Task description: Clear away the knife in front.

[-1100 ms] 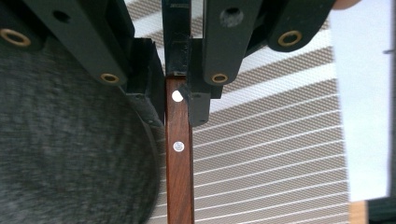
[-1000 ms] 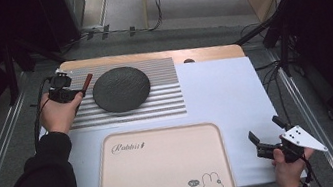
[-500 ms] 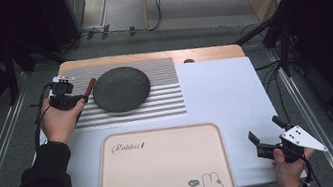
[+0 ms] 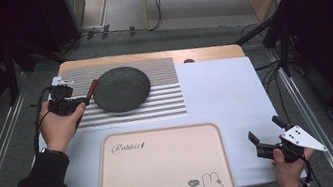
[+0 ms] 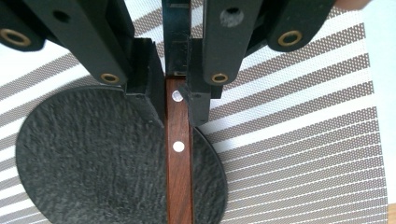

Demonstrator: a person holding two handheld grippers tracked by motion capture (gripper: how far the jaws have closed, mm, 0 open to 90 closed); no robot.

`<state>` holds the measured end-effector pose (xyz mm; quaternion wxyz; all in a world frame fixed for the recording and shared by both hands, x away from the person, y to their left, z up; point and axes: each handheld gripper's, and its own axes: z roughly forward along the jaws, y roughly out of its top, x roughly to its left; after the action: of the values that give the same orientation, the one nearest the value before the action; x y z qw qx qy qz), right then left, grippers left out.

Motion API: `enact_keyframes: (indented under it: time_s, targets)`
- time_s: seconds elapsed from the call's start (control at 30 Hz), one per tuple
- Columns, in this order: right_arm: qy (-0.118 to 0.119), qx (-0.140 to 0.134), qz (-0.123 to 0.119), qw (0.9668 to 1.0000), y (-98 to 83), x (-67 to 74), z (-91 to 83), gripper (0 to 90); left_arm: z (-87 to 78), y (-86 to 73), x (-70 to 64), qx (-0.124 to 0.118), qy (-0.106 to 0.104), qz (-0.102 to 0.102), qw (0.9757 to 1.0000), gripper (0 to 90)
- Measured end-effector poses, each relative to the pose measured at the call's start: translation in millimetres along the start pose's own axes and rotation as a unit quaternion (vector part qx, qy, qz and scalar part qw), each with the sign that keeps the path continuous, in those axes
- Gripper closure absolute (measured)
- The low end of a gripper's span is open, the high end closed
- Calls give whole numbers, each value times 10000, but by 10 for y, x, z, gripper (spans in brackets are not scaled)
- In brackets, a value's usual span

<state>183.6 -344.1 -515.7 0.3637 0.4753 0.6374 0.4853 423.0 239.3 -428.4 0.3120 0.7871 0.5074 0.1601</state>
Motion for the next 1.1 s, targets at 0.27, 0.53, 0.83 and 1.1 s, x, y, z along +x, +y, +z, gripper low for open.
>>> enact_keyframes:
  time_s: [0.27, 0.53, 0.83, 1.1]
  targets:
    - [4, -7, -8, 10000, -1, -2, -2, 0, -38, -94, -103, -40, -127, 44, 9999, 773]
    - [9, -9, -18, 10000, 0, -1, -3, 0, -96, -202, -207, -100, -237, 112, 9996, 773]
    - [6, -3, -18, 10000, 0, 1, -4, 0, -152, -339, -306, -120, -311, 200, 9992, 773]
    - [6, -5, -33, 10000, 0, 2, -3, 0, -235, -429, -431, -188, -466, 279, 9983, 773]
